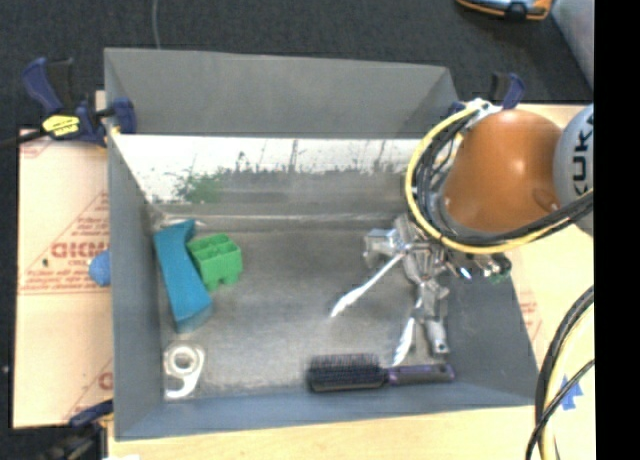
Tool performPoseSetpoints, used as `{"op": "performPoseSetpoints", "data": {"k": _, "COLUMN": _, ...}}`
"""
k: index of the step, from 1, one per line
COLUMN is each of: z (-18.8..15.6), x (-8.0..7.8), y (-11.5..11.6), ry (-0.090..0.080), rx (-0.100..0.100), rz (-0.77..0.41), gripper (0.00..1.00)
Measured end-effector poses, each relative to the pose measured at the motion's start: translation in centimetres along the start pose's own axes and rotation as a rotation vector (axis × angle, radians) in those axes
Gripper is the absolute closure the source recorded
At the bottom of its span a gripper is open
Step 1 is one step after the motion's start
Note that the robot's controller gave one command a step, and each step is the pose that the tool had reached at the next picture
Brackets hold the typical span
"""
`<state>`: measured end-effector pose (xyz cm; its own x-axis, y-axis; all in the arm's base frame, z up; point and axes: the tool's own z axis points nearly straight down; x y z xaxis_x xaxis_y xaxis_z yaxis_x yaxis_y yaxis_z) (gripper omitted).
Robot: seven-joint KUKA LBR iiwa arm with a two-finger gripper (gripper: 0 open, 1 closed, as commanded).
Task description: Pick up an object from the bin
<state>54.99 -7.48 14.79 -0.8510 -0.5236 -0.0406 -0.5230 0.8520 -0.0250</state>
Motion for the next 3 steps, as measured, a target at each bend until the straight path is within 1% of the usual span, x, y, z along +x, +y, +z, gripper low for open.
{"op": "performPoseSetpoints", "data": {"k": 1, "z": 4.6, "x": -3.6, "y": 1.7, "ry": 0.007, "rx": -0.008, "rz": 0.279, "gripper": 0.0}}
{"op": "performPoseSetpoints", "data": {"k": 2, "z": -5.9, "x": -1.3, "y": -0.9, "ry": 0.001, "rx": 0.002, "rz": 0.038, "gripper": 0.0}}
{"op": "performPoseSetpoints", "data": {"k": 3, "z": 2.3, "x": -1.4, "y": -0.9, "ry": -0.001, "rx": -0.003, "rz": 0.194, "gripper": 0.0}}
